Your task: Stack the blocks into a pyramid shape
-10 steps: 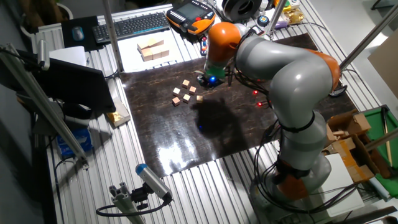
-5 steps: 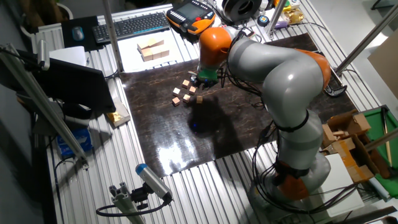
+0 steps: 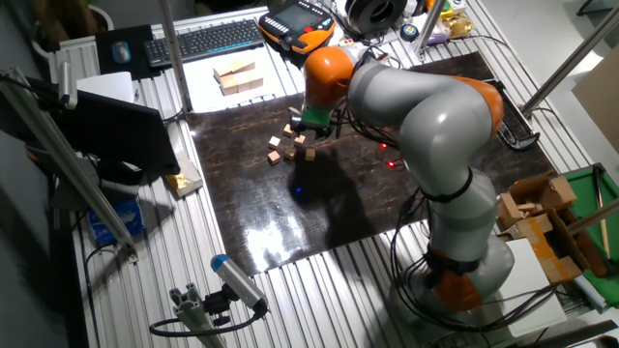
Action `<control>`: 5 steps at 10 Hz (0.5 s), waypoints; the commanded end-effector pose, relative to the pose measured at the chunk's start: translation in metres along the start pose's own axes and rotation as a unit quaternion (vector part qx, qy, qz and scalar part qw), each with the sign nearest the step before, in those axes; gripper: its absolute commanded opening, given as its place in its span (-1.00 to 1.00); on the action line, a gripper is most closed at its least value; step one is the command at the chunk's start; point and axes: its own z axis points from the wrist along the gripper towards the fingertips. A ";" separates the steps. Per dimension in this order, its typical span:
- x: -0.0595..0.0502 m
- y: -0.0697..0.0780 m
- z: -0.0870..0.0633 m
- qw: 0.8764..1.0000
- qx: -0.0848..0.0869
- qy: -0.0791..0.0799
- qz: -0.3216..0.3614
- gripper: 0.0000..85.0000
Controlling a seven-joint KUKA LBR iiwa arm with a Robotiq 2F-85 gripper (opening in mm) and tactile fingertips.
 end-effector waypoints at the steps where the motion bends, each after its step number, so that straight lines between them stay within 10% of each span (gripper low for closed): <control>1: -0.001 0.001 0.003 1.000 0.001 0.000 0.013 0.44; 5: -0.003 0.008 0.018 0.999 0.003 0.002 0.035 0.39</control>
